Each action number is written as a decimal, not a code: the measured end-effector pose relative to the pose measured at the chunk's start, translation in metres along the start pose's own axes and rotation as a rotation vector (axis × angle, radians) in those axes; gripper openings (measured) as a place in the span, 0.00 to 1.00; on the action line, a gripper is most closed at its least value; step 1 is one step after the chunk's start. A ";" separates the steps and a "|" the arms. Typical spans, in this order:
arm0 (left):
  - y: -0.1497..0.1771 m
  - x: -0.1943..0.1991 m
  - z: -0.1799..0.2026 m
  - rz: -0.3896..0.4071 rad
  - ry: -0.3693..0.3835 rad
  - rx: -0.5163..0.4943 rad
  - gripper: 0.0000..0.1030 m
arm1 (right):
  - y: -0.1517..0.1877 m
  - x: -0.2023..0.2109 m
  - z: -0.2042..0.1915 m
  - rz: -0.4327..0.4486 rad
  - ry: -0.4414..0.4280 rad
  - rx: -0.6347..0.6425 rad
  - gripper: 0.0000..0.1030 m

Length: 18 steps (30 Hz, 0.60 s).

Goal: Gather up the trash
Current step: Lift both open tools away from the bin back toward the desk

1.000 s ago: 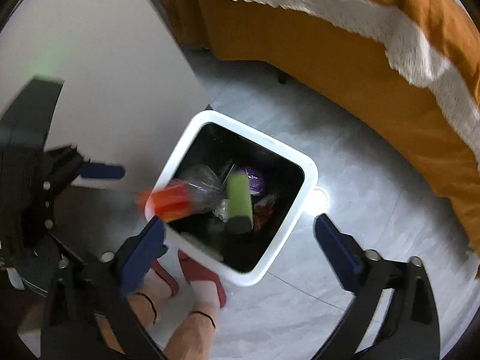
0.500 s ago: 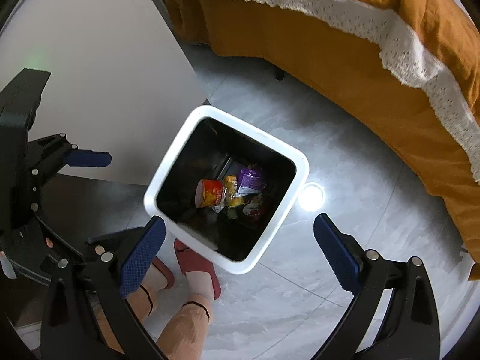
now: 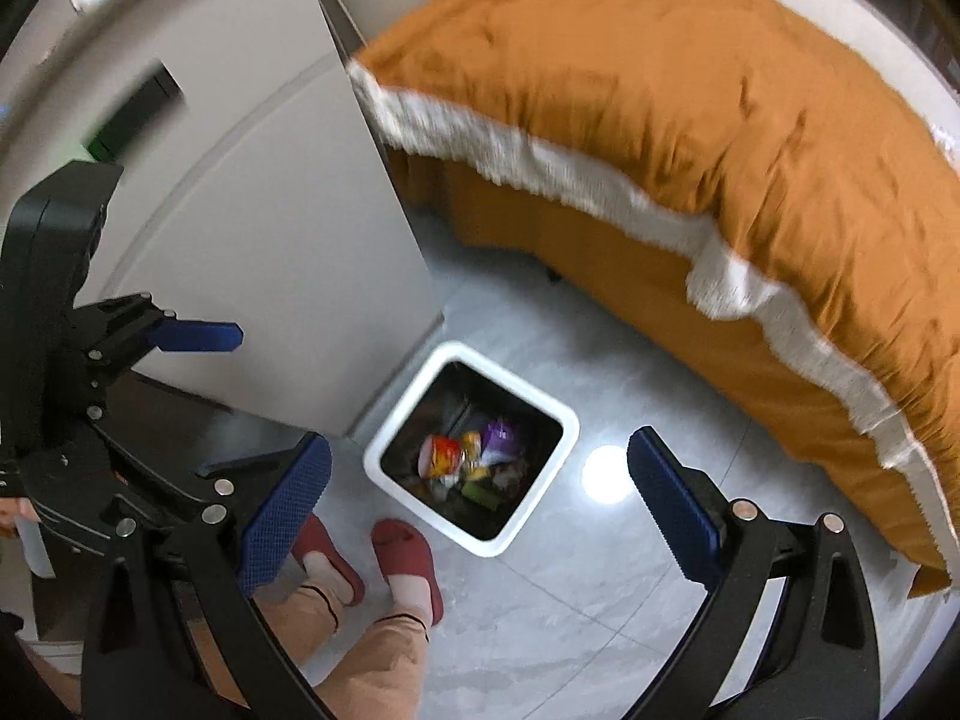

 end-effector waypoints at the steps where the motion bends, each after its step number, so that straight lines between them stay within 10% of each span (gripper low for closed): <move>1: 0.000 0.012 0.002 0.017 0.003 0.003 0.95 | -0.003 0.014 -0.002 0.020 0.004 0.002 0.96; 11: 0.001 0.173 -0.002 0.285 -0.067 0.083 0.95 | -0.060 0.149 -0.066 0.267 -0.047 0.116 0.96; 18: 0.029 0.285 -0.071 0.494 -0.264 0.224 0.95 | -0.118 0.196 -0.154 0.381 -0.201 0.255 0.96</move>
Point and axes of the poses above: each gripper's, at about its wrist camera, not at the fingertips, and x roughly against the way its jaws point, z to its right, y to its underside, the point moved 7 cm from there along -x, roughly the way its jaws point, and after that the axes turned 11 degrees about -z, right-handed, at the moved point
